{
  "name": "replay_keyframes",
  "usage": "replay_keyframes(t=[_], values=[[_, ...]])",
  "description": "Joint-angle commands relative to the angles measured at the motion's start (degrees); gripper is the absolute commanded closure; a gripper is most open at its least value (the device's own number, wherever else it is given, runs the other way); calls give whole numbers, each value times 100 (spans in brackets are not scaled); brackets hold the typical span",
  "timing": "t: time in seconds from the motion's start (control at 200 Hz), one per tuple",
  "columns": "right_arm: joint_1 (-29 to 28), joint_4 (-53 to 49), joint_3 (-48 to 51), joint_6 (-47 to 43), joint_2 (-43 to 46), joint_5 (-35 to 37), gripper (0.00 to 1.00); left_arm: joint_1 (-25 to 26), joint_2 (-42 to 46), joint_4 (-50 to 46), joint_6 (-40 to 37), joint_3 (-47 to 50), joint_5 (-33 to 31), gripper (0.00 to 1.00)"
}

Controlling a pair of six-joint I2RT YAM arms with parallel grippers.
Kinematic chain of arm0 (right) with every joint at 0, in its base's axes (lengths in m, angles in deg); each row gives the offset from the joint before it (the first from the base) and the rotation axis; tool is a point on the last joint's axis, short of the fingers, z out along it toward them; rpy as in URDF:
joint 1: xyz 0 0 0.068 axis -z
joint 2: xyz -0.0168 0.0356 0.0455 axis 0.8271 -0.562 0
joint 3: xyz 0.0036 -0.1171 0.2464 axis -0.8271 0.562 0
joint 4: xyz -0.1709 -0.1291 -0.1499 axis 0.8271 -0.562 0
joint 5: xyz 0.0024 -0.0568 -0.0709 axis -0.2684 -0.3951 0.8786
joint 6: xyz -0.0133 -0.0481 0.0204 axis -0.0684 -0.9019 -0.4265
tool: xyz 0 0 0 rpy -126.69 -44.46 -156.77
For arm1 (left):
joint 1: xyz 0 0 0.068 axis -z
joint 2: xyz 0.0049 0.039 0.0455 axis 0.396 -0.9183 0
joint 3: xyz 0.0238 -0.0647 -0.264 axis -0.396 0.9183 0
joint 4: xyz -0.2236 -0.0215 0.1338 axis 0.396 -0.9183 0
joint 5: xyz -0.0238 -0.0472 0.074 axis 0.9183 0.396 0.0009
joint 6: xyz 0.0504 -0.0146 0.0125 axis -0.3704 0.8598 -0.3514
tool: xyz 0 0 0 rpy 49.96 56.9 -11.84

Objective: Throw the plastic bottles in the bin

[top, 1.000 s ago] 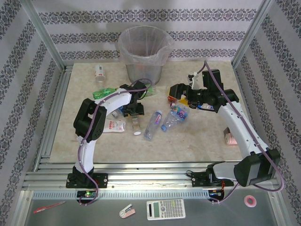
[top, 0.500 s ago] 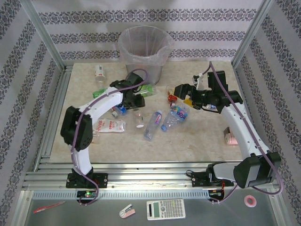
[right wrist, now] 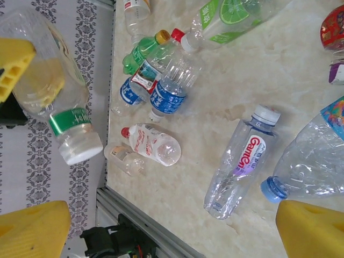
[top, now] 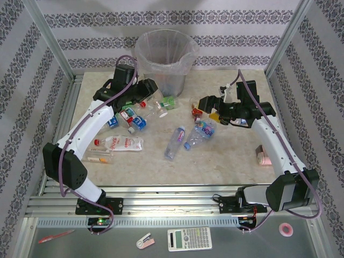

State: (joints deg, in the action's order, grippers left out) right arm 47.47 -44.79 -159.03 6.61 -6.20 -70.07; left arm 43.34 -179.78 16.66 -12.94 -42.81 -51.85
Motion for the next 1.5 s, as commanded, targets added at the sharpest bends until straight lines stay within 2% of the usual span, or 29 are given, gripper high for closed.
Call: replay_keyframes(t=[0.0, 0.19, 0.729, 0.849, 0.949, 1.094, 1.209, 1.279, 1.309, 1.374, 1.414, 1.494], values=[[78, 60, -116, -162, -17, -248, 2, -131, 57, 345, 280, -137, 137, 67], [131, 3, -113, -224, -34, -239, 2, -235, -21, -24, 148, -415, -140, 67], [333, -138, -110, -331, -181, -305, 2, -407, 243, -2493, -478, -349, -1935, 68], [334, -174, -137, -362, -223, -309, 2, -431, 381, -2456, -488, -198, -2117, 68], [335, -191, -153, -364, -254, -327, 2, -469, 381, -2242, -437, -262, -1950, 68], [336, -252, -284, -405, -298, -413, 2, -646, 299, -649, 17, -514, -1044, 66], [342, -202, -351, -341, -335, -483, 2, -816, -462, 1230, 819, -1501, -55, 62], [342, -146, -363, -257, -388, -523, 2, -821, -1337, 1991, 1358, -2659, 352, 55], [342, -120, -357, -228, -398, -555, 2, -823, -1779, 1954, 1466, -3321, 481, 49], [342, -100, -346, -166, -410, -618, 2, -817, -2677, 1480, 1498, -4930, 525, 16], [342, -61, -324, -147, -392, -640, 2, -806, -3192, 1123, 1496, -5895, 526, 1], [342, -18, -270, -114, -333, -653, 2, -850, -4048, 343, 1546, -7578, 573, 0]])
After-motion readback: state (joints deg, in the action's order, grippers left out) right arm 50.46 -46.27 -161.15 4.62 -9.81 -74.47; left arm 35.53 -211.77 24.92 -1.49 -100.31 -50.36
